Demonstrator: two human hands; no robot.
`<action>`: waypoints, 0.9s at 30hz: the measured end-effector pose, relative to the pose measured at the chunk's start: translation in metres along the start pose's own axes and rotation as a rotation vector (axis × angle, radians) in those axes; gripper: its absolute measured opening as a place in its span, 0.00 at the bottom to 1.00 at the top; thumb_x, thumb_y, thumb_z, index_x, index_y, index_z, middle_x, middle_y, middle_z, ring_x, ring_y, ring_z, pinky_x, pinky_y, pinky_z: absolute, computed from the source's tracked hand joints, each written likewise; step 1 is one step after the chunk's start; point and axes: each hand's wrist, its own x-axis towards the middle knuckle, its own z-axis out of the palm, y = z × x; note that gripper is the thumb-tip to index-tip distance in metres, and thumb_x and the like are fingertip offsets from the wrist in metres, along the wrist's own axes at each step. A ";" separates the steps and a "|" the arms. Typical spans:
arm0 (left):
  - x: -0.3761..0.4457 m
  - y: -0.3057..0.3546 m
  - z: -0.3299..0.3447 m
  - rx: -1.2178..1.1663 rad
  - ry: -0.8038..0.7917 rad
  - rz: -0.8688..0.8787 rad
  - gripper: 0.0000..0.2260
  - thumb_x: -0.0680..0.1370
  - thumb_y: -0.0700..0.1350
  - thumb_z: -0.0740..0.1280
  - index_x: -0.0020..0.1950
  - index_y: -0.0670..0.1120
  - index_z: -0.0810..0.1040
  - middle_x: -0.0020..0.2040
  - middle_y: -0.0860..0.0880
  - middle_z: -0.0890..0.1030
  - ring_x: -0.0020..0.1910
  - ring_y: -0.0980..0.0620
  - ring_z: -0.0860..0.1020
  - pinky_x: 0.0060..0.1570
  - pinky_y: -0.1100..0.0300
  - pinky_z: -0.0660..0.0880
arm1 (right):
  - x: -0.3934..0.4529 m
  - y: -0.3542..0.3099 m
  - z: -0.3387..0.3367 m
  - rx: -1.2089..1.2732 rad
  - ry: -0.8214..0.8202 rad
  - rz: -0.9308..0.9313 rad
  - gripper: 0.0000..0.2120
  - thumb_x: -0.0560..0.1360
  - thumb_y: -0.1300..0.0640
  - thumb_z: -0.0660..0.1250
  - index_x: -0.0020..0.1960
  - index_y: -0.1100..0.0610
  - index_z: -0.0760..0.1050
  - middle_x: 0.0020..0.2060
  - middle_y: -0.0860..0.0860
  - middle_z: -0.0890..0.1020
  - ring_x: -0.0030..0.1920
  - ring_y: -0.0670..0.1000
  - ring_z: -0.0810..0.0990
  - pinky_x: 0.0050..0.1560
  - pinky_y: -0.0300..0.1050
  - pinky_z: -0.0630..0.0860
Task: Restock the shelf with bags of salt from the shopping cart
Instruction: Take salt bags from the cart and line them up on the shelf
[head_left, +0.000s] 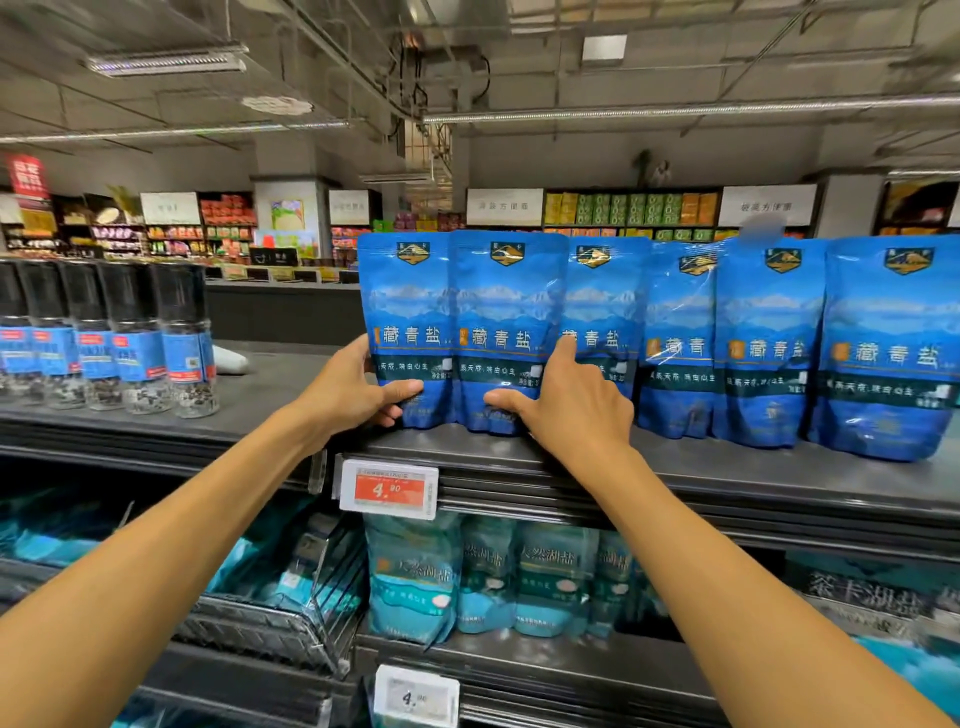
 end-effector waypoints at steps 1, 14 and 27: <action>0.001 0.001 0.001 0.004 -0.004 -0.002 0.21 0.74 0.40 0.73 0.65 0.48 0.72 0.55 0.51 0.80 0.29 0.54 0.79 0.32 0.60 0.81 | 0.002 -0.001 0.000 -0.002 -0.007 0.003 0.54 0.67 0.25 0.61 0.77 0.62 0.52 0.31 0.49 0.65 0.35 0.55 0.69 0.25 0.45 0.55; -0.007 -0.003 0.007 0.238 0.162 0.010 0.26 0.71 0.51 0.76 0.59 0.47 0.64 0.47 0.55 0.79 0.34 0.56 0.82 0.30 0.62 0.79 | 0.001 0.004 0.005 0.039 -0.028 0.001 0.54 0.67 0.25 0.62 0.76 0.63 0.53 0.47 0.55 0.82 0.48 0.59 0.82 0.33 0.48 0.68; -0.022 -0.002 0.015 0.340 0.382 0.127 0.29 0.73 0.56 0.73 0.63 0.43 0.63 0.59 0.42 0.70 0.48 0.43 0.78 0.47 0.54 0.76 | -0.005 0.015 -0.001 0.056 -0.021 -0.026 0.50 0.71 0.23 0.55 0.75 0.63 0.56 0.51 0.57 0.80 0.51 0.60 0.81 0.37 0.48 0.70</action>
